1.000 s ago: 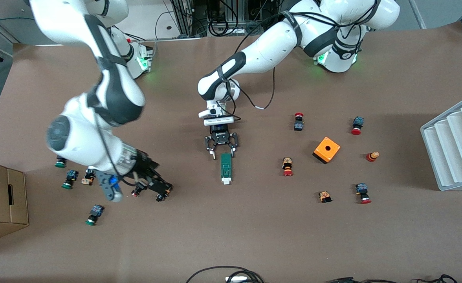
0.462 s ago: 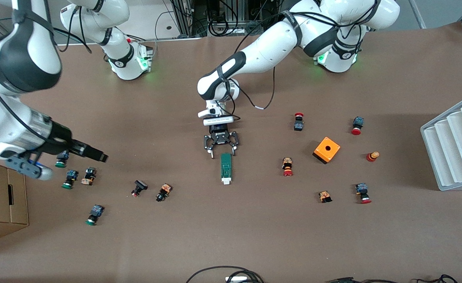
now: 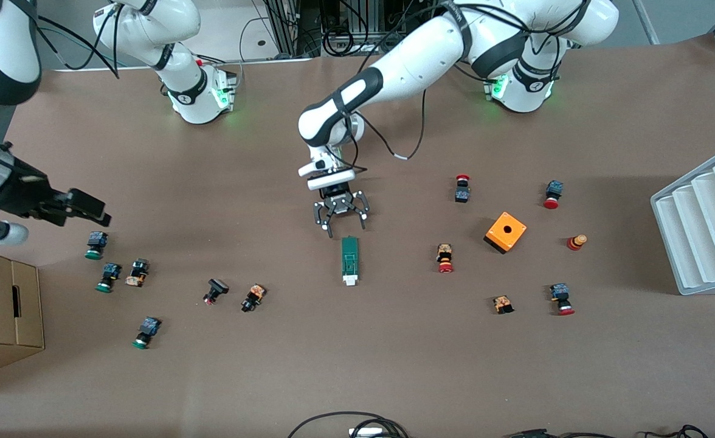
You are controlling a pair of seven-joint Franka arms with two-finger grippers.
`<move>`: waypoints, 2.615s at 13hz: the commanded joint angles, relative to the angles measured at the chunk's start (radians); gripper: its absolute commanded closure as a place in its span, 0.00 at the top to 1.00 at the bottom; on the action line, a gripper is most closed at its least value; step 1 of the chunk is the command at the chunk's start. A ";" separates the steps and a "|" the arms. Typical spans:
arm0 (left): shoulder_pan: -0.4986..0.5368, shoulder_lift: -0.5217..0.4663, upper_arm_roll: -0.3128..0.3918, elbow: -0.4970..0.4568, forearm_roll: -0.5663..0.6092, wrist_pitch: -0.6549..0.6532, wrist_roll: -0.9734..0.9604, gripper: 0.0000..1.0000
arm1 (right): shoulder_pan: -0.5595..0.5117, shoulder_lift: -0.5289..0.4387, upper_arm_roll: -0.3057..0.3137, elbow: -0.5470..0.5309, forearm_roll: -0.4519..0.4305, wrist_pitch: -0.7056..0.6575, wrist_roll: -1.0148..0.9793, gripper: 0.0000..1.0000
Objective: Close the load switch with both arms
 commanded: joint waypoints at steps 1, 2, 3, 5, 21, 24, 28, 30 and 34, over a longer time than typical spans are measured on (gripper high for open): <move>0.006 -0.076 -0.015 -0.033 -0.083 -0.028 0.103 1.00 | -0.004 -0.021 0.007 -0.016 -0.027 -0.020 -0.044 1.00; 0.006 -0.090 -0.015 -0.032 -0.089 -0.028 0.113 1.00 | -0.004 -0.017 0.006 -0.011 -0.028 -0.011 -0.050 1.00; 0.007 -0.104 -0.015 -0.030 -0.092 -0.026 0.134 1.00 | -0.010 -0.011 0.006 0.001 -0.028 -0.011 -0.065 1.00; 0.009 -0.151 -0.015 -0.029 -0.164 -0.012 0.200 1.00 | -0.030 -0.017 0.007 -0.003 -0.027 -0.005 -0.093 1.00; 0.170 -0.524 -0.015 0.000 -0.654 0.005 1.060 1.00 | -0.059 -0.110 0.001 -0.091 -0.071 0.045 -0.171 1.00; 0.231 -0.595 -0.011 0.000 -0.758 0.041 1.172 1.00 | -0.061 -0.129 0.001 -0.114 -0.071 0.049 -0.173 1.00; 0.308 -0.661 0.008 0.010 -0.874 0.066 1.298 1.00 | -0.061 -0.127 0.003 -0.115 -0.071 0.051 -0.173 1.00; 0.325 -0.688 0.044 0.010 -0.936 0.077 1.395 1.00 | -0.061 -0.130 0.003 -0.123 -0.071 0.057 -0.173 1.00; 0.334 -0.722 0.179 0.026 -1.069 0.112 1.631 1.00 | -0.061 -0.141 0.003 -0.134 -0.071 0.061 -0.173 1.00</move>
